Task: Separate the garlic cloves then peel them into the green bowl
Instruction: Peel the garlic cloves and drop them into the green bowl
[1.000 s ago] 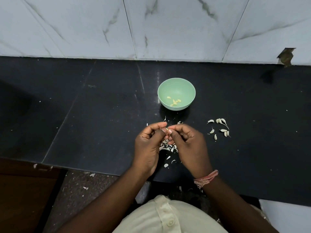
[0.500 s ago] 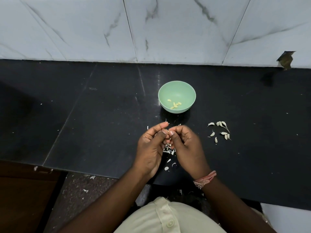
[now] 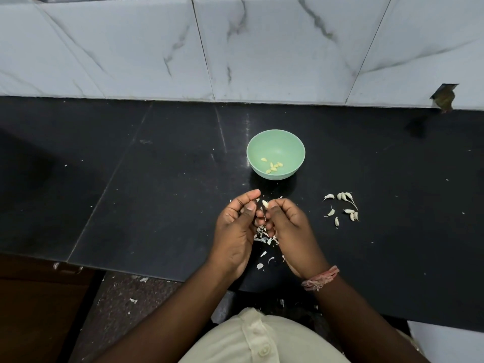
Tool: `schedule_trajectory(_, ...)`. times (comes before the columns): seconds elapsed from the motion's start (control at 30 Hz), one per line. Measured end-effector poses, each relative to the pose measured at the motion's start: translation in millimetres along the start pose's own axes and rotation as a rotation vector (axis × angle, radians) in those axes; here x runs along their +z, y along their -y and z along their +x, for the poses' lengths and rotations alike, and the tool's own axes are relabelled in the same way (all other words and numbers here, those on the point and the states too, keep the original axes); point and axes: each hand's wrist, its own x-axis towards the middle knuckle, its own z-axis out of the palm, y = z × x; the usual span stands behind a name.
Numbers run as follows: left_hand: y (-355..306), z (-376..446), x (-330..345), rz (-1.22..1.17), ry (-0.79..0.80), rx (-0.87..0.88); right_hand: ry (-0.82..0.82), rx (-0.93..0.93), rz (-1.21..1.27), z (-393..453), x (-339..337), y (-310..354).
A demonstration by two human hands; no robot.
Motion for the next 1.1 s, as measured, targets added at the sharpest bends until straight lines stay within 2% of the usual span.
schedule_trajectory(0.13, 4.2, 3.6, -6.1, 0.08, -0.075, 0.04, 0.012, 0.056, 0.161, 1.3, -0.5, 4.2)
schedule_trajectory(0.27, 2.2, 1.6, -5.5, 0.131, -0.059, 0.054, 0.029, 0.026, 0.151, -0.3, -0.5, 6.0)
schedule_trajectory(0.87, 1.9, 5.9, -4.5, 0.075, -0.094, -0.021, -0.004, -0.27, -0.285, -5.3, -5.0, 4.5)
schedule_trajectory(1.1, -1.6, 6.5, -4.2, 0.038, -0.085, -0.044, -0.063, -0.179, -0.095, -4.1, -4.6, 10.2)
